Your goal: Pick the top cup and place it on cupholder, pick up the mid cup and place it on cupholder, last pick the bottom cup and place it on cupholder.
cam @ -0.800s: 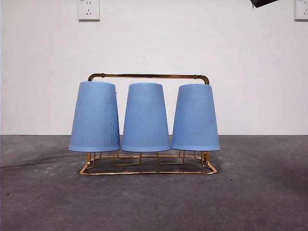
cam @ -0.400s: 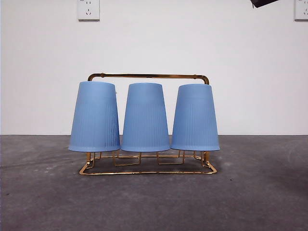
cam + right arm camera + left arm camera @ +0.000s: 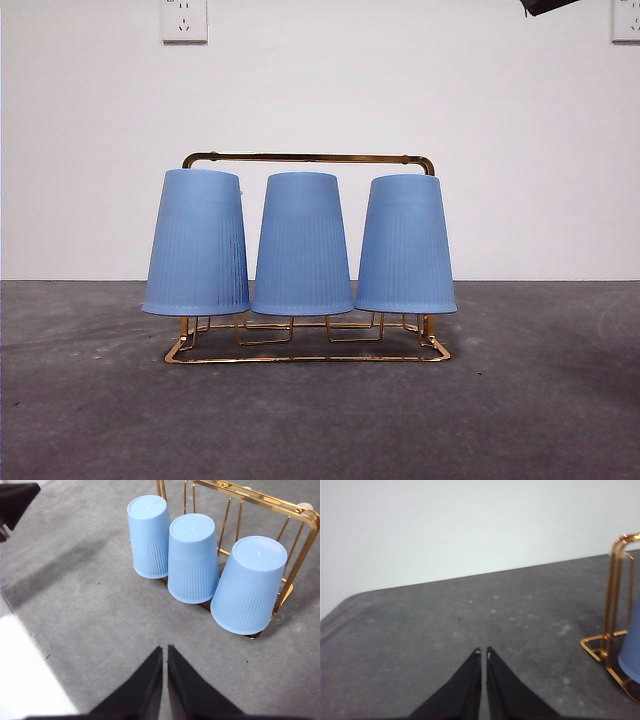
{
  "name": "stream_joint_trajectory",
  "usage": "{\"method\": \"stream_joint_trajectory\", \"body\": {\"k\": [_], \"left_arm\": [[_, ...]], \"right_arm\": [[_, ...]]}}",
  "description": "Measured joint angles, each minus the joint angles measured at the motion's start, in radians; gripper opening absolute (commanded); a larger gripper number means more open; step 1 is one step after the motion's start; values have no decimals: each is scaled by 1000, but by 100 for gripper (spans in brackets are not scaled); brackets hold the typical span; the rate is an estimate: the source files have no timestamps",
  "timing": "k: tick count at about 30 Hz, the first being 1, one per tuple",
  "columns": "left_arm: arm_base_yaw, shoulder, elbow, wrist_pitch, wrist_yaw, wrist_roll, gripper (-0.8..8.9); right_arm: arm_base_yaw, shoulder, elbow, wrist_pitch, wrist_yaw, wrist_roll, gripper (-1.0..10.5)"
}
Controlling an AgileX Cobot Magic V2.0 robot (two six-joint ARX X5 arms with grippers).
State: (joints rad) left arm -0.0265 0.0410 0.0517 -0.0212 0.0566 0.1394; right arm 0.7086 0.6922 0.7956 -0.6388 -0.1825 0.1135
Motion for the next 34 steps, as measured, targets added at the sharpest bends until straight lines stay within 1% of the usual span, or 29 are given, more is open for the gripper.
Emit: {"method": "stream_joint_trajectory", "body": {"k": [8,16,34], "left_arm": [[0,-37,-19,-50,2,-2,9],[0,-36,-19,-156,2,-4,9],[0,-36,-19,-158,2,-12,9]], "right_arm": [[0,0,0,0,0,0,11],[0,0,0,0,0,0,11],[0,0,0,0,0,0,11]]}}
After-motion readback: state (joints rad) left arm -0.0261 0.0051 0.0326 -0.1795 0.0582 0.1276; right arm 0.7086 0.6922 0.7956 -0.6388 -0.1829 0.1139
